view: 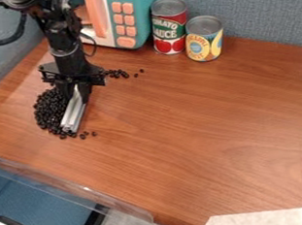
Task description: Sweep into pile
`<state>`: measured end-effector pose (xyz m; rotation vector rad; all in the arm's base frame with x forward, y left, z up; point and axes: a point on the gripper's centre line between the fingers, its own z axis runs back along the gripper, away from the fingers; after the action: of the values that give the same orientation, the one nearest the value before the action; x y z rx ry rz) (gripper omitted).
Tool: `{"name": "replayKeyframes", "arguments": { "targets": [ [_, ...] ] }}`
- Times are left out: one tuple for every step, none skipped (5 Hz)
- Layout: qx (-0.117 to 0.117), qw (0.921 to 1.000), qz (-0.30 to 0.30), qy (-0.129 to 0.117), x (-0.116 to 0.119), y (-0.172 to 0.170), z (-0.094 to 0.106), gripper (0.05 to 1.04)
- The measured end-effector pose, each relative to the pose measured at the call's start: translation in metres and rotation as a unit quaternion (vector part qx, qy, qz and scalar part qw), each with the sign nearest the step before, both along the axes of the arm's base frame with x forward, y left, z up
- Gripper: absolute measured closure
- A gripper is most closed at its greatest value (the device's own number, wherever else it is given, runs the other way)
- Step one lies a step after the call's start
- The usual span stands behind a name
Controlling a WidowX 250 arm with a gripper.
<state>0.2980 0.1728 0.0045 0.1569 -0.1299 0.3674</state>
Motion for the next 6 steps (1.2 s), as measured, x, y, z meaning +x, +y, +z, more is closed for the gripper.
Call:
{"name": "replayKeyframes", "arguments": {
  "targets": [
    [-0.004, 0.9999, -0.008, 0.005, -0.006, -0.001, 0.010, 0.740],
    [0.011, 0.9991, -0.032, -0.027, -0.001, -0.019, 0.048, 0.740],
    [0.003, 0.9977, -0.046, -0.049, 0.004, -0.043, 0.062, 0.740],
    [-0.019, 0.9958, -0.072, -0.053, 0.016, -0.080, 0.063, 0.740],
    [-0.035, 0.9948, -0.085, -0.045, 0.036, -0.104, 0.050, 0.740],
    [-0.053, 0.9943, -0.084, -0.038, 0.060, -0.116, 0.032, 0.740]
  ]
}}
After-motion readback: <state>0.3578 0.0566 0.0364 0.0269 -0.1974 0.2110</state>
